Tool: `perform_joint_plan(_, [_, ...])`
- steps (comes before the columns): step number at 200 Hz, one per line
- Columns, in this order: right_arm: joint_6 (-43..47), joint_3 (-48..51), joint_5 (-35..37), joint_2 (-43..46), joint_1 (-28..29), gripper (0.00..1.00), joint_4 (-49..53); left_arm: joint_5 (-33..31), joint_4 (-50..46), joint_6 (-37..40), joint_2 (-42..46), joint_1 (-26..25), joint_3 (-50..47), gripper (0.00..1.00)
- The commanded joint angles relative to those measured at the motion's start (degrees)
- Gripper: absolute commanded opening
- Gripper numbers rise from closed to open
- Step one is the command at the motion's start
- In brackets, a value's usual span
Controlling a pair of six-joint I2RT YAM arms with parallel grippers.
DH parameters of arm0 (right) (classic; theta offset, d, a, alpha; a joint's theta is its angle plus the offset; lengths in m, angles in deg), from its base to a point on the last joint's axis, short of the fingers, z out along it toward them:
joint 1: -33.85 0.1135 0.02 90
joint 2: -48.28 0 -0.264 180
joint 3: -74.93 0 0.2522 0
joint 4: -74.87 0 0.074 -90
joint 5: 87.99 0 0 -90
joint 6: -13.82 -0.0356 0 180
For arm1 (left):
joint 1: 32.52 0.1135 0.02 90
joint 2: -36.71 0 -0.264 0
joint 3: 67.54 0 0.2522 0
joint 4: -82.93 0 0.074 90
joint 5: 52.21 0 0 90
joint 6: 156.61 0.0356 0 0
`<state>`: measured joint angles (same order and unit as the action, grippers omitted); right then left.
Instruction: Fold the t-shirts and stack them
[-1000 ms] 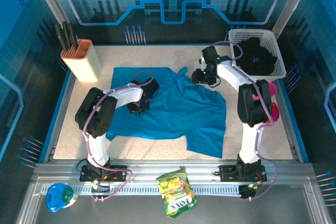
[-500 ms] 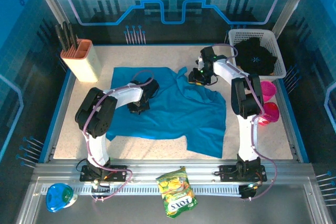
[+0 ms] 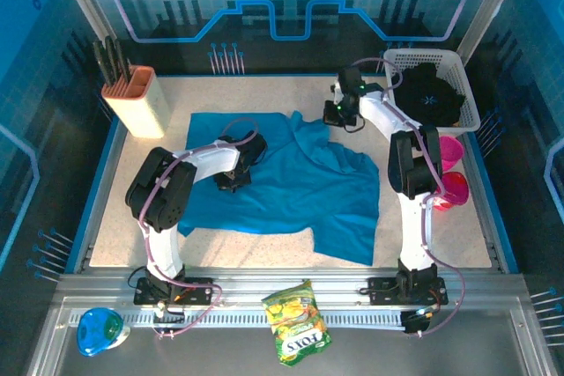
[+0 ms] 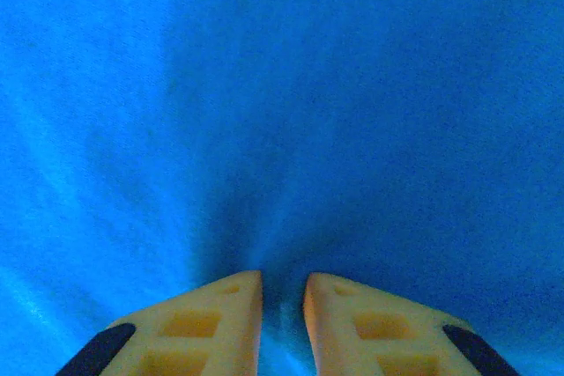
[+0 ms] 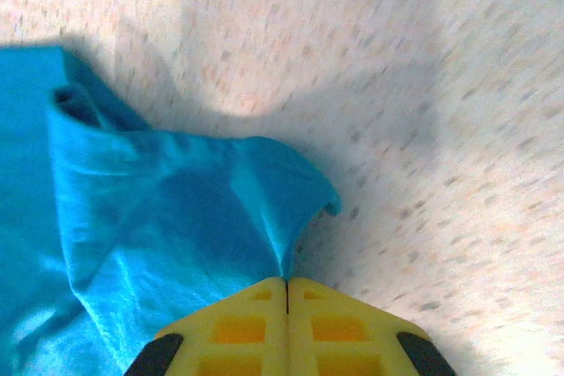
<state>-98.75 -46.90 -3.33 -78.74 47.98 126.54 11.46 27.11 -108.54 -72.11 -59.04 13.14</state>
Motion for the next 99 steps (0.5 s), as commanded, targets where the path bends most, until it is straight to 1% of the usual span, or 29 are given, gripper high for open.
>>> perform_joint_plan(1, [4.6,-5.1,11.2,-2.4,-1.4,0.00,0.1,4.7,-0.1,0.0,-1.4,-0.2,-2.8,0.23])
perform_joint_plan(30, [8.4,-12.5,21.6,-5.9,-2.3,0.00,-2.6,5.1,-0.2,0.2,-0.9,-0.4,-3.2,0.23])
perform_joint_plan(62, [14.3,-18.5,30.7,-12.4,-2.5,0.00,-11.6,5.0,-0.3,0.9,-0.7,-0.7,-3.0,0.23])
perform_joint_plan(82, [17.3,-19.4,35.7,-14.7,-2.4,0.00,-18.9,5.0,-0.6,1.2,-1.0,-0.8,-2.4,0.23])
perform_joint_plan(99, [18.4,-16.6,38.8,-13.9,-2.4,0.00,-25.8,4.9,-0.7,1.4,-1.2,-1.0,-2.0,0.23])
